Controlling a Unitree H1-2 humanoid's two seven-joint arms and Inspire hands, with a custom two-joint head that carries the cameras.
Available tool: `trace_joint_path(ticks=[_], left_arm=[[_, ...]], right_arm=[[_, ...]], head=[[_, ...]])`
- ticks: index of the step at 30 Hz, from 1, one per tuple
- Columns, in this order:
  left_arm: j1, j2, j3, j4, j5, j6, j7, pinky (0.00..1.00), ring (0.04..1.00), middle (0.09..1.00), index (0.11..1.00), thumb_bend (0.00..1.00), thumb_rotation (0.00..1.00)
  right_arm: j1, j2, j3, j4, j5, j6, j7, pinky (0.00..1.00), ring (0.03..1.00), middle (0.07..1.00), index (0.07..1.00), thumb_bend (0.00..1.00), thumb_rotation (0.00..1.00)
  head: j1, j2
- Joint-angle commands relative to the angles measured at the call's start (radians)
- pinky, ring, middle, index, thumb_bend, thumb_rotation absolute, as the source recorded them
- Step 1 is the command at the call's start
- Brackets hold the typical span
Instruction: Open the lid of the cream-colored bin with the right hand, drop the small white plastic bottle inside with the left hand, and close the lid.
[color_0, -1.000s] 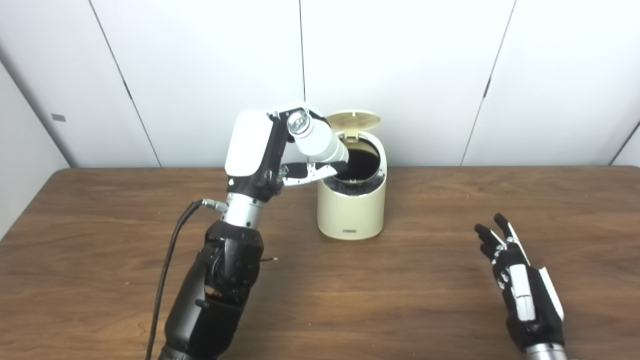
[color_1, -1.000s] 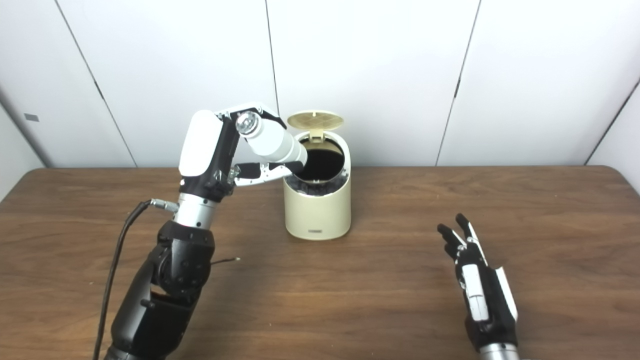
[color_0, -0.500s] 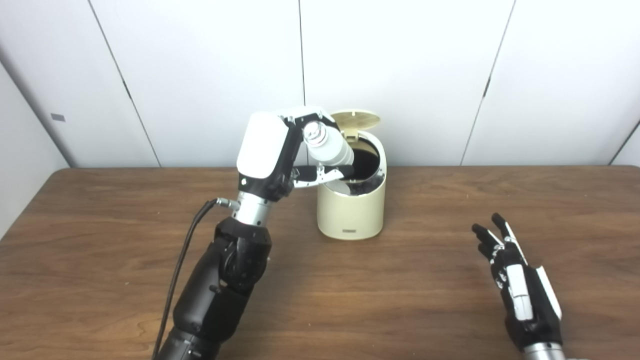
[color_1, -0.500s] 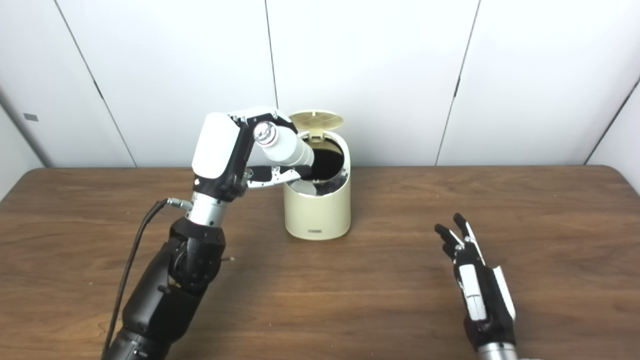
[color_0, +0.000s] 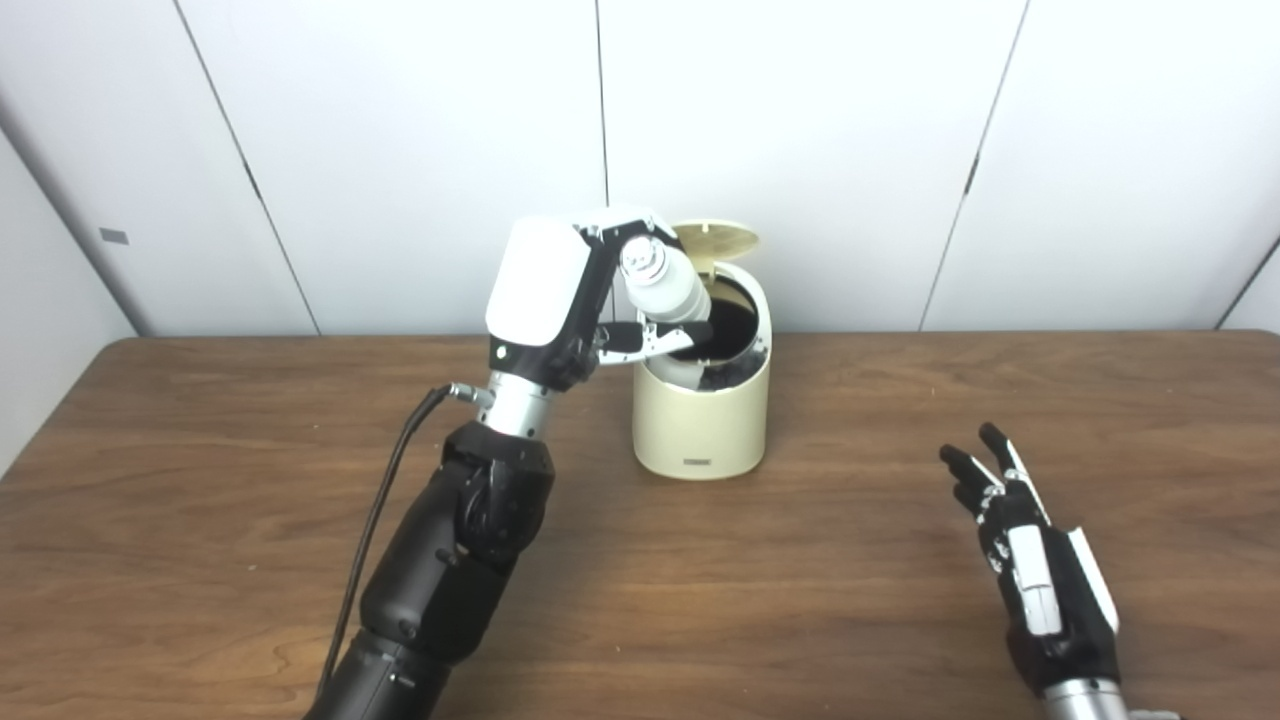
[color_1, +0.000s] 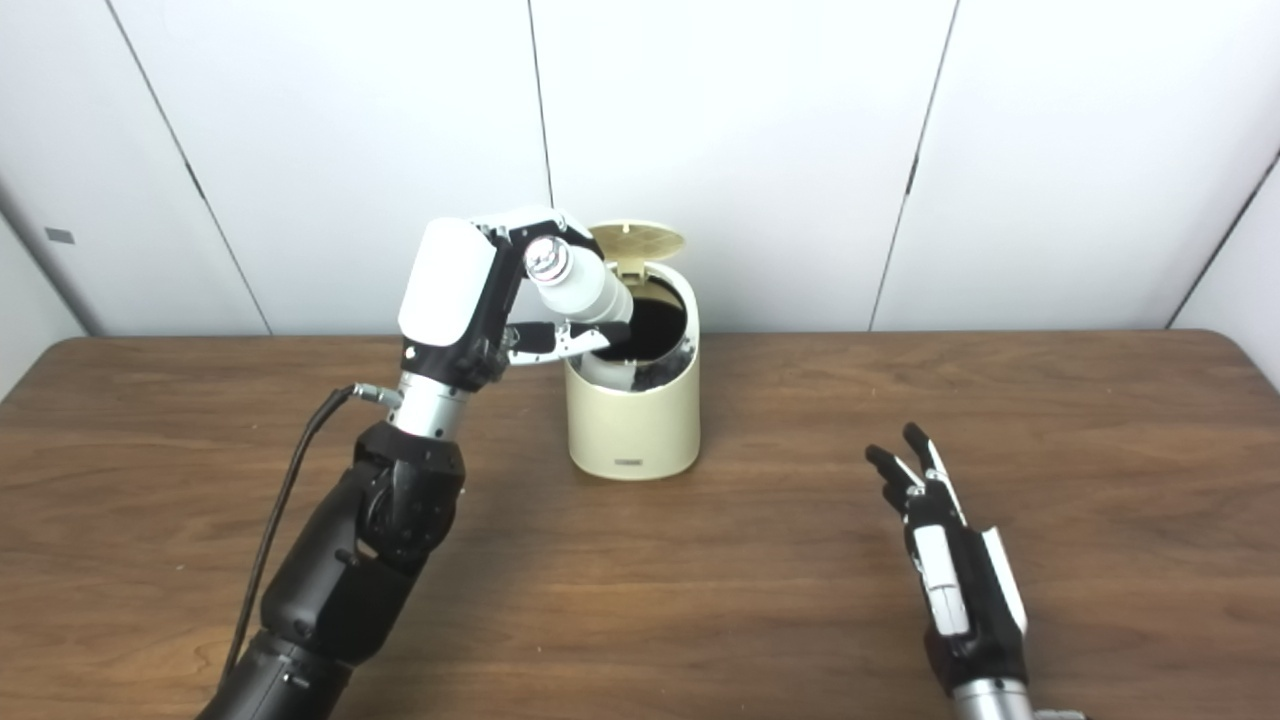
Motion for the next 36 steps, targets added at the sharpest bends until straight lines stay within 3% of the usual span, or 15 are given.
trace_joint_path(ticks=[1, 5, 29, 36], left_arm=[[-0.061, 0.003, -0.002, -0.008, 0.008, -0.013, 0.028, 0.34, 0.406, 0.534, 0.479, 0.47, 0.0], [-0.063, 0.007, -0.006, 0.007, -0.001, -0.016, 0.026, 0.34, 0.407, 0.532, 0.475, 0.47, 0.0], [-0.087, 0.018, -0.032, 0.116, 0.005, -0.022, 0.067, 0.34, 0.406, 0.524, 0.484, 0.47, 0.0], [-0.091, 0.02, -0.038, 0.114, 0.007, 0.005, 0.054, 0.33, 0.39, 0.508, 0.51, 0.47, 0.0]], right_arm=[[0.034, 0.025, 0.012, 0.08, 0.012, -0.033, -0.003, 0.95, 0.936, 0.873, 0.97, 0.65, 0.94], [0.035, 0.025, 0.013, 0.076, -0.001, -0.033, -0.01, 0.95, 0.933, 0.867, 0.97, 0.63, 0.98], [0.031, 0.031, 0.02, 0.07, -0.018, -0.058, -0.016, 0.94, 0.922, 0.861, 0.956, 0.61, 0.96], [0.03, 0.032, 0.019, 0.07, -0.02, -0.06, -0.023, 0.93, 0.912, 0.848, 0.95, 0.62, 0.95]], head=[[-0.001, 0.0], [-0.004, 0.001], [-0.011, 0.009], [-0.012, 0.01]])
